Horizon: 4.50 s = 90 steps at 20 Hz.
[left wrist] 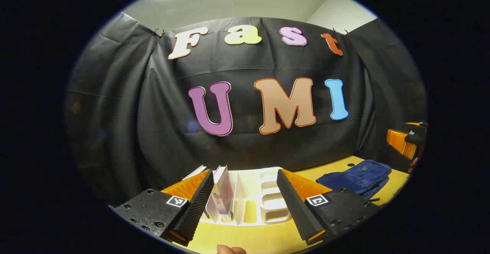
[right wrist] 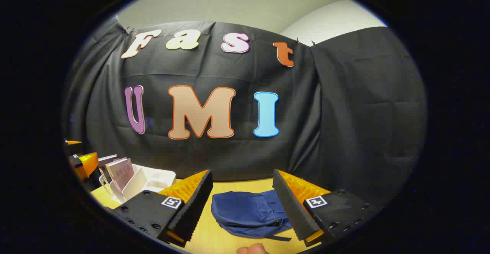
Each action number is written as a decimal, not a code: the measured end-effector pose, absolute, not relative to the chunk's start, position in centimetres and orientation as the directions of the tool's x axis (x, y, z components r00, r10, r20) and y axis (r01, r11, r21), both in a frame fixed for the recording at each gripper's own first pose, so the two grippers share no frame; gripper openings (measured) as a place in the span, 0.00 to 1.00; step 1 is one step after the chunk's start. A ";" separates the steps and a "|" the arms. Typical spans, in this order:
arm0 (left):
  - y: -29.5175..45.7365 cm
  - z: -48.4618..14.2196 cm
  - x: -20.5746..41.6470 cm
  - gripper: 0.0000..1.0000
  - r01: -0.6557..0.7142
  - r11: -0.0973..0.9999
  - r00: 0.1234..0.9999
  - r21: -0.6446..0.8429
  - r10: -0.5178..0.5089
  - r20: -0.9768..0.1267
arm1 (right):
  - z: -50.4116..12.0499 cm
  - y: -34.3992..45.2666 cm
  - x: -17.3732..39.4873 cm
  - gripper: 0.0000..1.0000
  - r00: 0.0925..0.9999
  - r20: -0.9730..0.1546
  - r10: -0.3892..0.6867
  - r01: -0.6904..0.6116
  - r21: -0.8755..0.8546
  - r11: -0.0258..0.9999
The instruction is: Open the schoolbag, grab two books from the bookshelf and put them into the schoolbag.
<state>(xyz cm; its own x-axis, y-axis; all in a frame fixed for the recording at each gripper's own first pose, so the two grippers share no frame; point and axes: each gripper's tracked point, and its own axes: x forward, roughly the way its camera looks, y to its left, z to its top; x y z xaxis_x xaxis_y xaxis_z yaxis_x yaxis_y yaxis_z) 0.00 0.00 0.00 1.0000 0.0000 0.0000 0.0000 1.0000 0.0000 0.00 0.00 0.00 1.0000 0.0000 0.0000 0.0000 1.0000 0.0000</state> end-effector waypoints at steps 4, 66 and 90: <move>0.0 0.1 -0.2 0.96 0.002 1.000 1.000 0.005 -0.002 -0.002 | 0.2 0.7 0.0 0.99 1.000 0.000 0.022 -0.022 -0.009 1.000; 9.3 -0.7 -2.6 0.93 -0.270 0.963 0.961 -0.002 0.270 -0.061 | -29.7 3.9 12.5 0.93 0.835 -0.482 0.265 -0.488 -0.872 -0.048; 10.5 -1.5 -3.2 1.00 -0.302 0.952 0.952 -0.040 0.299 -0.070 | -32.2 3.5 13.3 0.04 0.742 -0.657 0.137 -0.670 -0.719 0.181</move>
<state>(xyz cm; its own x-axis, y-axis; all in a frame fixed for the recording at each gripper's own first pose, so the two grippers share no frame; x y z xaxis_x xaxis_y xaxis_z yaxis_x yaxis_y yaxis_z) -3.23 10.53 -1.46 0.9517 0.2988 -0.0704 -0.3020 0.9524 -0.0404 13.30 3.52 -32.18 0.7417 0.1371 -0.6566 -0.6705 0.1815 -0.7194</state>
